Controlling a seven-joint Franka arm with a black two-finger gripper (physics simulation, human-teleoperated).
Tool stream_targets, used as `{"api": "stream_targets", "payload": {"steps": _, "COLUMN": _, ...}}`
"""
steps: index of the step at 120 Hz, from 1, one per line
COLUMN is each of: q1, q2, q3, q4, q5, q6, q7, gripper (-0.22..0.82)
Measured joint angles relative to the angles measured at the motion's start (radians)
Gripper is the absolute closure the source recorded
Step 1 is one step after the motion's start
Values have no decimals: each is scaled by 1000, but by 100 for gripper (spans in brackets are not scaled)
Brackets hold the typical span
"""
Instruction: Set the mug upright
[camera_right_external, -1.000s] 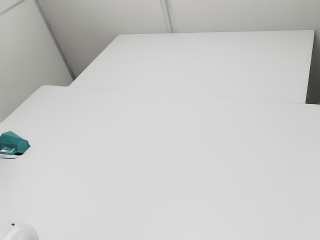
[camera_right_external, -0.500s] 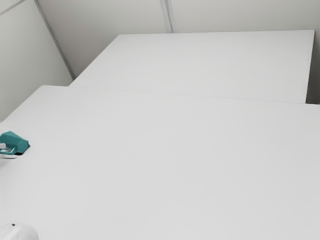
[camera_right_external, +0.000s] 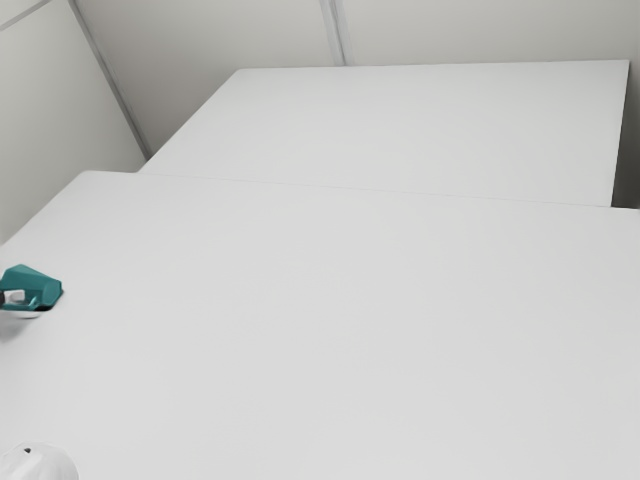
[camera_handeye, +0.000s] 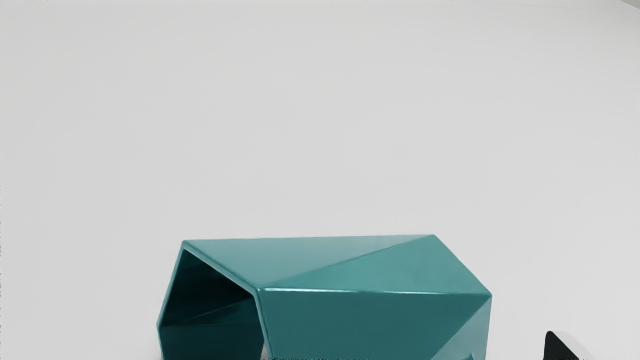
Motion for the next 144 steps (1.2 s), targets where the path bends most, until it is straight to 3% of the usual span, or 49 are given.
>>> {"api": "stream_targets", "payload": {"steps": 23, "q1": -7, "q2": -17, "q3": 0, "q4": -2, "q5": -5, "q6": 2, "q7": -1, "gripper": 48}}
{"api": "stream_targets", "payload": {"steps": 49, "q1": -30, "q2": -47, "q3": 0, "q4": -2, "q5": -21, "q6": -4, "q7": -10, "gripper": 70}}
{"api": "stream_targets", "payload": {"steps": 99, "q1": -116, "q2": -197, "q3": 79, "q4": -116, "q5": -38, "q6": 5, "q7": -57, "gripper": 78}}
{"api": "stream_targets", "payload": {"steps": 113, "q1": -163, "q2": -306, "q3": 107, "q4": -194, "q5": -39, "q6": 23, "q7": -76, "gripper": 78}}
{"api": "stream_targets", "payload": {"steps": 120, "q1": -199, "q2": -373, "q3": 119, "q4": -242, "q5": -36, "q6": 38, "q7": -88, "gripper": 78}}
{"api": "stream_targets", "payload": {"steps": 131, "q1": -341, "q2": -465, "q3": 192, "q4": -309, "q5": -14, "q6": 74, "q7": -117, "gripper": 79}}
{"api": "stream_targets", "payload": {"steps": 144, "q1": -454, "q2": -518, "q3": 210, "q4": -341, "q5": 64, "q6": 120, "q7": -170, "gripper": 79}}
